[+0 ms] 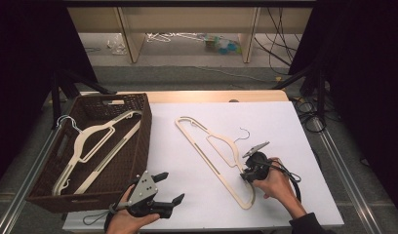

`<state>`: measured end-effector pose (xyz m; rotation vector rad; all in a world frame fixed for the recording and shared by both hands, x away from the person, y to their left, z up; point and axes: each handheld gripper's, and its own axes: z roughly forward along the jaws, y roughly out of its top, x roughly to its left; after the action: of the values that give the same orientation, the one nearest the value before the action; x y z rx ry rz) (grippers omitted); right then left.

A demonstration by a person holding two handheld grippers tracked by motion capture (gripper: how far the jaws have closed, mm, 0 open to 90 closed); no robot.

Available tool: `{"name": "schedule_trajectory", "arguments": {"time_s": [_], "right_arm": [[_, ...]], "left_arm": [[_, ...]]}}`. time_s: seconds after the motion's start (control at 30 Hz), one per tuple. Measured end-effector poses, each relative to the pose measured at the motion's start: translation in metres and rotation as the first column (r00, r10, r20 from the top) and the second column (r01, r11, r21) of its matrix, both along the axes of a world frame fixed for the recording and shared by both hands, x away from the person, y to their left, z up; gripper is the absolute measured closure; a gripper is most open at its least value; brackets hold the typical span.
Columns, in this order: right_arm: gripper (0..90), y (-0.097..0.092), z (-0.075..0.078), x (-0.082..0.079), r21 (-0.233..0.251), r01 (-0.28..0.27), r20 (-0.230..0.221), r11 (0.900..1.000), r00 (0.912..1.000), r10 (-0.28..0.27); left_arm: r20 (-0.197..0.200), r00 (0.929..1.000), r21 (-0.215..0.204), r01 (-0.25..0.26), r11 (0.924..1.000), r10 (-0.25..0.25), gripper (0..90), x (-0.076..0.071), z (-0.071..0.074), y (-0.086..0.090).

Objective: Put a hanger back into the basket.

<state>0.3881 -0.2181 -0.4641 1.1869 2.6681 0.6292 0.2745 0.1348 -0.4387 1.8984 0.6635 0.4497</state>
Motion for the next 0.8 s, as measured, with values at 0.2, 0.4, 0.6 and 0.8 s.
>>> {"name": "schedule_trajectory", "arguments": {"time_s": [0.2,0.4,0.6,0.8], "right_arm": [[76.8,-0.011,0.002,0.002,-0.01,0.001,-0.031,0.9999,0.9995,-0.001],[77.8,-0.028,0.004,0.0,-0.014,-0.075,-0.049,0.9971,0.9961,0.074],[77.9,-0.039,0.005,-0.006,-0.021,-0.177,-0.064,0.9839,0.9824,0.176],[77.8,-0.046,0.006,-0.011,-0.024,-0.255,-0.072,0.9668,0.965,0.252]], "left_arm": [[-0.003,1.0,0.002,-0.001,1.0,0.001,19.2,-0.001,0.0,0.0],[0.001,1.0,0.011,0.006,0.9999,-0.006,19.4,0.0,-0.001,0.001],[-0.01,0.9999,0.006,-0.001,1.0,0.001,19.5,0.0,-0.002,0.0],[-0.003,0.9999,0.022,0.015,0.9997,-0.015,19.6,0.001,-0.002,0.001]]}}
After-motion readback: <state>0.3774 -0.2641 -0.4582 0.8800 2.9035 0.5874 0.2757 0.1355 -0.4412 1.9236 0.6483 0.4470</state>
